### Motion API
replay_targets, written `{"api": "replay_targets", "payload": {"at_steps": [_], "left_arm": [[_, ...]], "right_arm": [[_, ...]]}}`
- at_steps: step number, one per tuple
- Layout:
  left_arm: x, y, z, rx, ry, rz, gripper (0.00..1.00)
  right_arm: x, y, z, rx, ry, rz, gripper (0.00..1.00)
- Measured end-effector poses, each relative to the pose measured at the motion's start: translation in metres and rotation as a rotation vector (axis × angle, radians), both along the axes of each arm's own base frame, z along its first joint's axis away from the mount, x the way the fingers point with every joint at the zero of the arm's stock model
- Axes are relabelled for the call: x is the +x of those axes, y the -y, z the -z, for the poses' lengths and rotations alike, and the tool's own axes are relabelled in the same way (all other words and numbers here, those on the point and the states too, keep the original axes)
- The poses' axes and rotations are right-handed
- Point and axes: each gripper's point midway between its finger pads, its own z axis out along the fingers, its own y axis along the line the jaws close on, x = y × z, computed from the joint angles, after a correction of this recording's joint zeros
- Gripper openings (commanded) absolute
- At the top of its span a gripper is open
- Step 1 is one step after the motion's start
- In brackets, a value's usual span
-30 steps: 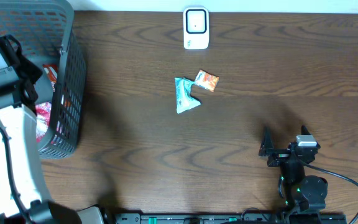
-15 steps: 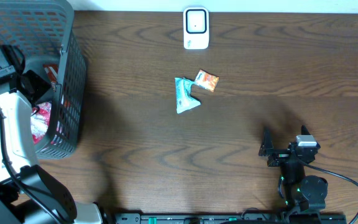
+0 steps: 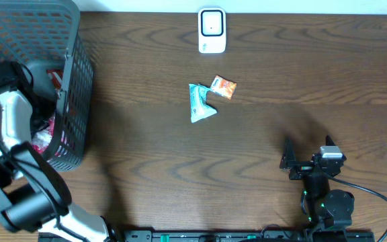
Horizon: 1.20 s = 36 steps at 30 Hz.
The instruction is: Scan the item barcode
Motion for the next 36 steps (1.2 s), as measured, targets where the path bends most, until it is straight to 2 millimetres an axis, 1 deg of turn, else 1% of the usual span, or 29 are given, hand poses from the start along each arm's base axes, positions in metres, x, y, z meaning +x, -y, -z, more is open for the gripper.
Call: {"api": "replay_targets", "payload": {"at_steps": [3, 8, 9, 11, 14, 15, 18, 19, 20, 22, 23, 24, 32, 34, 36], "left_arm": [[0.001, 0.000, 0.011, -0.014, -0.017, -0.008, 1.00], [0.005, -0.001, 0.018, -0.030, -0.023, -0.011, 0.99], [0.007, -0.001, 0.019, -0.032, -0.027, -0.007, 0.96], [0.009, -0.001, 0.022, -0.039, -0.034, 0.011, 0.83], [0.010, 0.000, 0.025, -0.053, -0.050, 0.053, 0.75], [0.010, 0.001, 0.025, -0.055, -0.054, 0.063, 0.73], [0.009, 0.002, 0.026, -0.060, -0.065, 0.091, 0.51], [0.009, 0.002, 0.026, -0.061, -0.068, 0.096, 0.40], [0.009, 0.001, 0.025, -0.060, -0.072, 0.106, 0.32], [0.008, 0.001, 0.023, -0.062, -0.078, 0.116, 0.20], [0.008, 0.001, 0.021, -0.062, -0.078, 0.116, 0.10], [0.008, 0.001, 0.019, -0.062, -0.078, 0.120, 0.07], [0.014, 0.005, 0.000, -0.067, -0.020, 0.143, 0.07], [0.019, 0.005, -0.013, -0.051, 0.029, 0.148, 0.08], [0.025, 0.004, -0.037, -0.013, 0.104, 0.152, 0.07]], "right_arm": [[0.000, 0.000, 0.000, 0.000, 0.000, 0.000, 0.99], [0.000, 0.000, 0.000, 0.000, 0.000, 0.000, 0.99], [0.000, 0.000, 0.000, 0.000, 0.000, 0.000, 0.99], [0.000, 0.000, 0.000, 0.000, 0.000, 0.000, 0.99], [0.000, 0.000, 0.000, 0.000, 0.000, 0.000, 0.99], [0.000, 0.000, 0.000, 0.000, 0.000, 0.000, 0.99], [0.000, 0.000, 0.000, 0.000, 0.000, 0.000, 0.99], [0.000, 0.000, 0.000, 0.000, 0.000, 0.000, 0.99], [0.000, 0.000, 0.000, 0.000, 0.000, 0.000, 0.99], [0.000, 0.000, 0.000, 0.000, 0.000, 0.000, 0.99], [0.000, 0.000, 0.000, 0.000, 0.000, 0.000, 0.99], [0.000, 0.000, 0.000, 0.000, 0.000, 0.000, 0.99], [0.000, 0.000, 0.000, 0.000, 0.000, 0.000, 0.99], [0.000, 0.000, 0.000, 0.000, 0.000, 0.000, 0.99], [0.000, 0.000, 0.000, 0.000, 0.000, 0.000, 0.99]]}}
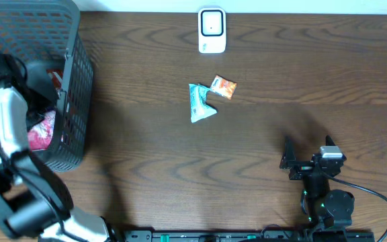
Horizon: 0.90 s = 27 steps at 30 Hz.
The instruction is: Scan the item barcode
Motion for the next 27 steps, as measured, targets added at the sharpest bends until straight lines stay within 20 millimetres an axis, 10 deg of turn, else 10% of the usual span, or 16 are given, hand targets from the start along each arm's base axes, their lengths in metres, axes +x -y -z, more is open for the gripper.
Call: {"api": "replay_targets", "payload": {"at_steps": [8, 13, 19, 27], "left_arm": [[0.011, -0.004, -0.133, 0.201, 0.392, 0.006, 0.08], [0.001, 0.002, -0.174, 0.257, 0.494, 0.006, 0.74], [-0.005, 0.005, -0.149, 0.216, 0.389, 0.032, 0.90], [0.006, -0.001, -0.055, 0.109, 0.101, 0.145, 0.90]], "right_arm": [[0.000, 0.000, 0.000, 0.000, 0.000, 0.000, 0.99], [0.000, 0.000, 0.000, 0.000, 0.000, 0.000, 0.99], [0.000, 0.000, 0.000, 0.000, 0.000, 0.000, 0.99], [0.000, 0.000, 0.000, 0.000, 0.000, 0.000, 0.99]]}}
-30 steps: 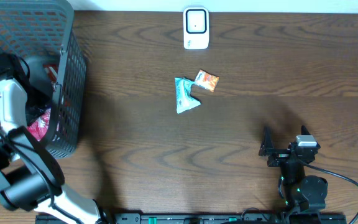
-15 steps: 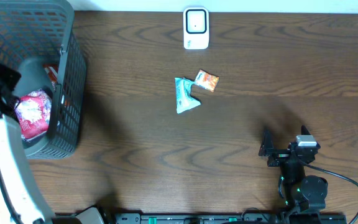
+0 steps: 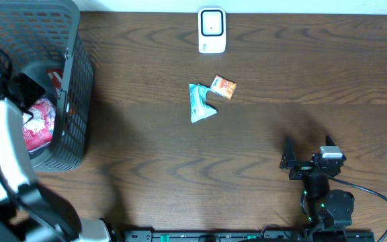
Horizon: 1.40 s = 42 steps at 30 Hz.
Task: Scan the item barcode
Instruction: 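Close the left gripper on the purple liners pack and lift it out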
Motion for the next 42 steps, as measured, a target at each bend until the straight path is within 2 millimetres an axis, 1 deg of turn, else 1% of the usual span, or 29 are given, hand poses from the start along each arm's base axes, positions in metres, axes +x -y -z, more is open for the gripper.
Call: {"api": "replay_targets", "payload": {"at_steps": [2, 6, 9, 11, 13, 15, 17, 20, 22, 29, 32, 34, 36, 40, 41, 42], "left_arm": [[0.000, 0.000, 0.026, -0.024, -0.080, 0.037, 0.90], [0.000, 0.000, 0.060, -0.050, -0.182, 0.100, 0.90], [0.000, 0.000, 0.077, -0.065, -0.230, 0.130, 0.90], [0.000, 0.000, 0.087, -0.072, -0.254, 0.147, 0.84], [0.001, 0.000, 0.094, -0.077, -0.274, 0.169, 0.73], [0.001, 0.001, 0.099, -0.081, -0.289, 0.184, 0.67], [0.002, 0.002, 0.104, -0.088, -0.303, 0.196, 0.57], [0.004, 0.003, 0.110, -0.096, -0.320, 0.211, 0.29], [0.005, 0.003, 0.112, -0.098, -0.331, 0.216, 0.07], [0.005, 0.005, 0.112, -0.103, -0.336, 0.221, 0.07], [0.002, 0.006, 0.107, -0.107, -0.329, 0.198, 0.07], [0.001, 0.005, 0.099, -0.102, -0.304, 0.169, 0.07], [0.004, 0.003, 0.082, -0.078, -0.254, 0.151, 0.07], [0.010, -0.002, 0.030, 0.003, -0.114, 0.132, 0.07], [0.010, -0.002, 0.021, 0.016, -0.093, 0.131, 0.10], [0.010, -0.001, 0.014, 0.026, -0.077, 0.131, 0.26]], "right_arm": [[0.000, 0.000, 0.000, 0.000, 0.000, 0.000, 0.99], [0.000, 0.000, 0.000, 0.000, 0.000, 0.000, 0.99], [0.000, 0.000, 0.000, 0.000, 0.000, 0.000, 0.99], [0.000, 0.000, 0.000, 0.000, 0.000, 0.000, 0.99], [0.000, 0.000, 0.000, 0.000, 0.000, 0.000, 0.99], [0.000, 0.000, 0.000, 0.000, 0.000, 0.000, 0.99], [0.000, 0.000, 0.000, 0.000, 0.000, 0.000, 0.99], [0.000, 0.000, 0.000, 0.000, 0.000, 0.000, 0.99], [0.000, 0.000, 0.000, 0.000, 0.000, 0.000, 0.99], [0.000, 0.000, 0.000, 0.000, 0.000, 0.000, 0.99], [0.000, 0.000, 0.000, 0.000, 0.000, 0.000, 0.99], [0.000, 0.000, 0.000, 0.000, 0.000, 0.000, 0.99], [0.000, 0.000, 0.000, 0.000, 0.000, 0.000, 0.99], [0.000, 0.000, 0.000, 0.000, 0.000, 0.000, 0.99], [0.000, 0.000, 0.000, 0.000, 0.000, 0.000, 0.99], [0.000, 0.000, 0.000, 0.000, 0.000, 0.000, 0.99]]}}
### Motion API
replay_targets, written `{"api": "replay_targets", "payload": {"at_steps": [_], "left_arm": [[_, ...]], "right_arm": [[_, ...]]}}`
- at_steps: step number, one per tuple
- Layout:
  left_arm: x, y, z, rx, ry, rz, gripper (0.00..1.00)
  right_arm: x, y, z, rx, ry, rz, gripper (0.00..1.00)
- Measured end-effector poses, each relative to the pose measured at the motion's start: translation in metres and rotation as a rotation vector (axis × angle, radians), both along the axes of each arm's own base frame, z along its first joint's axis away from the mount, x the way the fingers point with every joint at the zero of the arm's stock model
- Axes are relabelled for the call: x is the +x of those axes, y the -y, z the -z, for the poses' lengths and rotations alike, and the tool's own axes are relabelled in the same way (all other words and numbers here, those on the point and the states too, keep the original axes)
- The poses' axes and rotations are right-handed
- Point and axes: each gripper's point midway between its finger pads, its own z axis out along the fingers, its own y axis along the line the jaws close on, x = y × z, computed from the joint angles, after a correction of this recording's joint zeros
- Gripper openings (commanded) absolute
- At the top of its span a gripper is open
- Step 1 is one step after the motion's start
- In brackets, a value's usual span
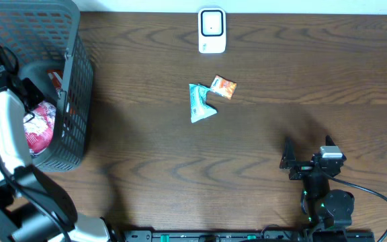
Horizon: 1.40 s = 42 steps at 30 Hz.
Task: Scan the item barcode
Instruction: 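Close the left gripper on the purple liners pack and lift it out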
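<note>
The white barcode scanner (212,30) stands at the table's far edge, in the middle. My left gripper (31,101) reaches down into the grey mesh basket (72,81) at the far left and appears shut on a pink and red packet (37,126), held inside the basket; the fingertips are mostly hidden by the arm. A teal packet (200,102) and a small orange packet (224,87) lie touching on the table in front of the scanner. My right gripper (287,161) rests near the front right, open and holding nothing.
The basket's tall walls surround the left gripper, with more dark and red items (56,79) inside. Bare wood lies between the basket and the two packets. A cable (375,195) trails from the right arm's base at the front edge.
My left arm has shifted slightly toward the front inside the basket; the pink and red packet sits at nearly the same spot. The right arm and the table packets are unchanged.
My left gripper was low in the basket, with the pink packet near the front wall. Then the arm stood further back and the packet further in. Later the packet showed larger and higher. It remains there now. The right arm never moved.
</note>
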Motion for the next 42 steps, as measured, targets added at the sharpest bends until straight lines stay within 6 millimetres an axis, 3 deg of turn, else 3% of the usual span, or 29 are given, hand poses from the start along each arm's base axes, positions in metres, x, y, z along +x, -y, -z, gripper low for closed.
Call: {"api": "replay_targets", "payload": {"at_steps": [2, 3, 4, 6, 12, 16, 17, 21, 26, 27, 42], "left_arm": [[-0.001, 0.001, -0.004, 0.005, 0.005, 0.005, 0.73], [-0.002, 0.001, -0.003, 0.003, -0.001, 0.007, 0.90], [-0.002, 0.001, 0.000, -0.001, -0.009, 0.007, 0.96], [-0.004, 0.002, 0.013, -0.017, -0.039, 0.007, 1.00], [-0.019, 0.010, 0.072, -0.096, -0.185, 0.008, 0.98], [-0.023, 0.011, 0.100, -0.125, -0.251, 0.007, 0.98], [-0.022, 0.011, 0.102, -0.124, -0.257, 0.009, 0.98], [-0.022, 0.008, 0.107, -0.116, -0.274, 0.011, 0.57], [-0.021, 0.007, 0.109, -0.113, -0.295, 0.012, 0.25], [-0.021, 0.007, 0.109, -0.112, -0.300, 0.013, 0.07], [-0.025, 0.009, 0.095, -0.139, -0.298, -0.024, 0.07]], "right_arm": [[0.000, 0.000, 0.000, 0.000, 0.000, 0.000, 0.99], [0.000, 0.000, 0.000, 0.000, 0.000, 0.000, 0.99], [0.000, 0.000, 0.000, 0.000, 0.000, 0.000, 0.99], [0.000, 0.000, 0.000, 0.000, 0.000, 0.000, 0.99], [0.000, 0.000, 0.000, 0.000, 0.000, 0.000, 0.99], [0.000, 0.000, 0.000, 0.000, 0.000, 0.000, 0.99], [0.000, 0.000, 0.000, 0.000, 0.000, 0.000, 0.99], [0.000, 0.000, 0.000, 0.000, 0.000, 0.000, 0.99], [0.000, 0.000, 0.000, 0.000, 0.000, 0.000, 0.99], [0.000, 0.000, 0.000, 0.000, 0.000, 0.000, 0.99], [0.000, 0.000, 0.000, 0.000, 0.000, 0.000, 0.99]]}}
